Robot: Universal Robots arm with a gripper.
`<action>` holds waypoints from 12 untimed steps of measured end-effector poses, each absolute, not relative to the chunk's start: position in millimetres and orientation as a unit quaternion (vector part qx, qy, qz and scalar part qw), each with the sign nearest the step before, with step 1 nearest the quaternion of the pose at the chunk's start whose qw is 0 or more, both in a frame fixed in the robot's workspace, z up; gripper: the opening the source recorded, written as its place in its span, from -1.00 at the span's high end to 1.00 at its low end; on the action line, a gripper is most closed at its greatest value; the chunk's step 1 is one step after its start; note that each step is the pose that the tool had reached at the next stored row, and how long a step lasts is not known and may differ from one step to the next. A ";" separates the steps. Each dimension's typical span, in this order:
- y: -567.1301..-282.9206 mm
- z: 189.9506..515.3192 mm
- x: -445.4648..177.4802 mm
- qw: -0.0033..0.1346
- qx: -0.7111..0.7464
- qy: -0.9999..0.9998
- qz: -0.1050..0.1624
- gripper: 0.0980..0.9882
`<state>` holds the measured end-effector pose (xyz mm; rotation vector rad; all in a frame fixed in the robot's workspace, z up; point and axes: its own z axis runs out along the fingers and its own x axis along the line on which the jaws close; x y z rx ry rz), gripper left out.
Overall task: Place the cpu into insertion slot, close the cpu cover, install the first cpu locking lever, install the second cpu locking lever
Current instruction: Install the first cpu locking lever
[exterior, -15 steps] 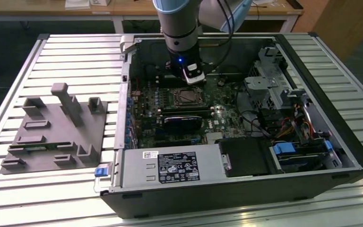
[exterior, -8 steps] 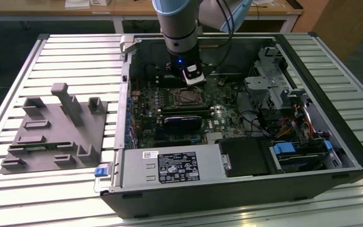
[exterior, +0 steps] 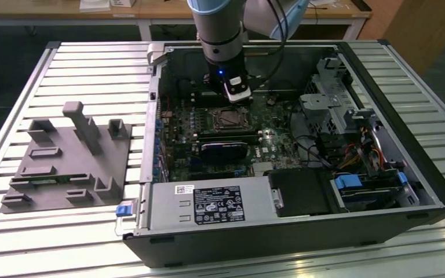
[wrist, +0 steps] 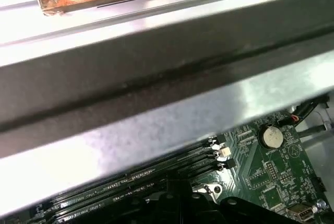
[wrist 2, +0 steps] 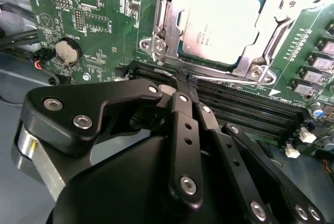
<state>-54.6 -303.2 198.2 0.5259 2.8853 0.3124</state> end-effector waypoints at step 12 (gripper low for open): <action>-299.8 196.6 -54.9 0.100 0.188 0.971 0.104 0.98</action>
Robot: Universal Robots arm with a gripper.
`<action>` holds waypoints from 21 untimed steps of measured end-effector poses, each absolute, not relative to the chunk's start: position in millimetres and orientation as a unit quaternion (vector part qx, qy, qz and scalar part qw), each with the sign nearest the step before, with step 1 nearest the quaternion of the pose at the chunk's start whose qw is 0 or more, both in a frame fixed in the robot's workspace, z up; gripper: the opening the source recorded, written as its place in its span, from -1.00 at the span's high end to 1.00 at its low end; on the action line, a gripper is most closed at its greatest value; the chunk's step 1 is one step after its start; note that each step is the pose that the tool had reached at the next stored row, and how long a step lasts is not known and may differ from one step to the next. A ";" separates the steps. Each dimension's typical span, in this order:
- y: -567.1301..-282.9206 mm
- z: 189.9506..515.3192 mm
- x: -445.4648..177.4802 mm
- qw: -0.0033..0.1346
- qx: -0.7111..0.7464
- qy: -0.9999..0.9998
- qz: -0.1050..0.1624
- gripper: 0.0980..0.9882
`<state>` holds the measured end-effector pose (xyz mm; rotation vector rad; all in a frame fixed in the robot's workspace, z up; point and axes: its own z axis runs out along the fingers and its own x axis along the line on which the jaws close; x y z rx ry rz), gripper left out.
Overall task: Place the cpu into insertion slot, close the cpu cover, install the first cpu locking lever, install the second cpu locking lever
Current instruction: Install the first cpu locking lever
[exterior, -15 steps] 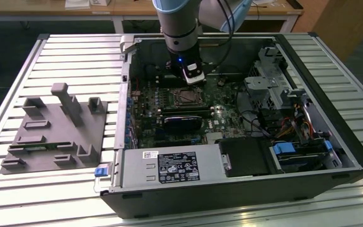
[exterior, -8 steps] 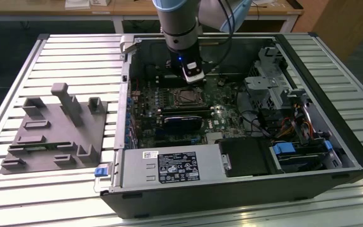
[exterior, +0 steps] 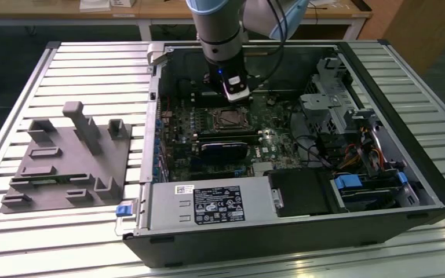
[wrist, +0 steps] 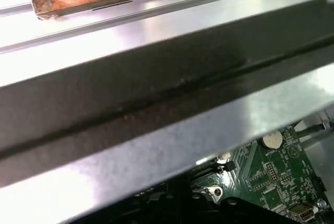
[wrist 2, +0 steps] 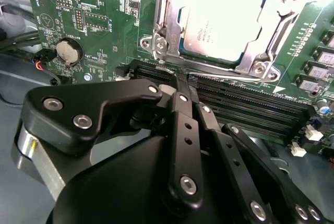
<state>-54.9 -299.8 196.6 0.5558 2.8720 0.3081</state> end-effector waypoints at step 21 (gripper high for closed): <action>-303.6 191.6 -55.1 0.105 0.189 0.971 0.105 0.98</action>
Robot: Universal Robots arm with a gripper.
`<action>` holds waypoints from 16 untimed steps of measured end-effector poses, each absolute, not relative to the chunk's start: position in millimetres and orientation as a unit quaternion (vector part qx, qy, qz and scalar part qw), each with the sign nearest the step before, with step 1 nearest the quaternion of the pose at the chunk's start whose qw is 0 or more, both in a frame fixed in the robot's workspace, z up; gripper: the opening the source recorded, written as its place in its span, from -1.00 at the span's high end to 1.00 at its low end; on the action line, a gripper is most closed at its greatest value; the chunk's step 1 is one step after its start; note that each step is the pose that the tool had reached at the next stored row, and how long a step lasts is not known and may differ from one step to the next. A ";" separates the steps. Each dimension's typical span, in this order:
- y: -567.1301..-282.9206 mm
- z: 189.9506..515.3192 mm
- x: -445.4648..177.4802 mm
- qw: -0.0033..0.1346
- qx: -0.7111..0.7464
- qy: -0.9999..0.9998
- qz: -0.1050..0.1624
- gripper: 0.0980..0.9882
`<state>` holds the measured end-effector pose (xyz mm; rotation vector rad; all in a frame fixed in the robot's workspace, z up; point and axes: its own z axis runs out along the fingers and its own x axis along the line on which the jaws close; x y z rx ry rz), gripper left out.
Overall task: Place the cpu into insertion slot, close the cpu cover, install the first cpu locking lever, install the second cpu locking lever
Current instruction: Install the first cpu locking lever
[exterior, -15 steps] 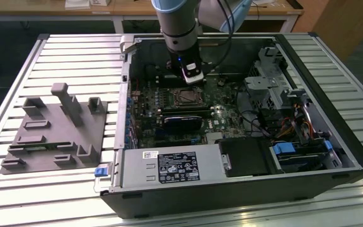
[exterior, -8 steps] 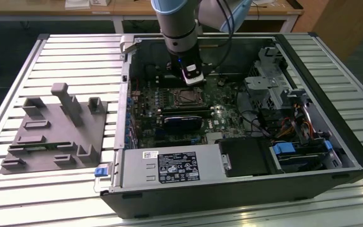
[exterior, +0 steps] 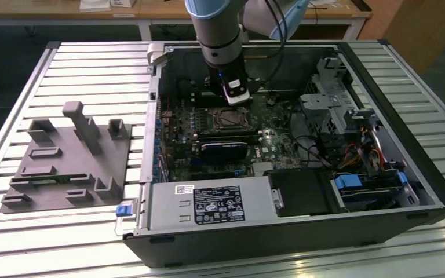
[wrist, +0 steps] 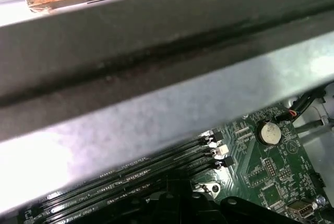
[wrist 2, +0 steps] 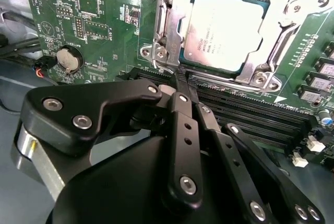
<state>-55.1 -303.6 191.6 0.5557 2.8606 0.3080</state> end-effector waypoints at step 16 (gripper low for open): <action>-308.1 191.7 -55.1 0.105 0.189 0.971 0.106 0.98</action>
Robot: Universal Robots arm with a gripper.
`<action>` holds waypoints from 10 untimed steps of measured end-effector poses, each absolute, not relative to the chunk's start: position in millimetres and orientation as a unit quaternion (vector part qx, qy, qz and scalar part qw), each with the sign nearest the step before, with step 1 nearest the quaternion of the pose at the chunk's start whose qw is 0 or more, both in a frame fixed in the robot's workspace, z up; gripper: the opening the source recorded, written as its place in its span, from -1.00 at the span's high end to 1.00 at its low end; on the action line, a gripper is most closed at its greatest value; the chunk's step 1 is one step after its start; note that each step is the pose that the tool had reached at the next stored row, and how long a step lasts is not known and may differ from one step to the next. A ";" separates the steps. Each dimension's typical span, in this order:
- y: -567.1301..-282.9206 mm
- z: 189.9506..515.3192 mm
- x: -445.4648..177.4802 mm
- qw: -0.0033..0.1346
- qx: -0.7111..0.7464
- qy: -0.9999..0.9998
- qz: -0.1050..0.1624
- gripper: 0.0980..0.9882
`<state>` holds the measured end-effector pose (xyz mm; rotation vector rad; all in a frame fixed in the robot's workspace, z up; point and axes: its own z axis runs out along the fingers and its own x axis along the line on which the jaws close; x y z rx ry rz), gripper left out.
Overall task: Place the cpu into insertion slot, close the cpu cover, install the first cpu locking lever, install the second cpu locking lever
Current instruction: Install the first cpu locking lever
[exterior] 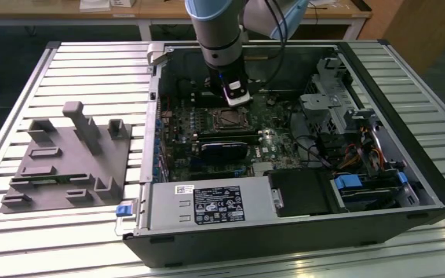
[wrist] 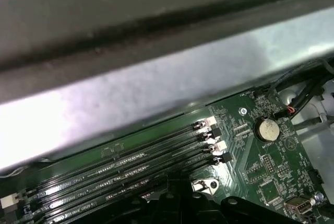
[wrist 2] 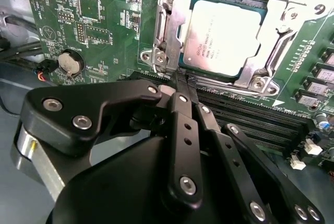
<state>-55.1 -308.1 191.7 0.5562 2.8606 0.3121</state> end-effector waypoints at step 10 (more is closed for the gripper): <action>-308.3 209.7 -55.1 0.105 0.189 0.971 0.106 0.98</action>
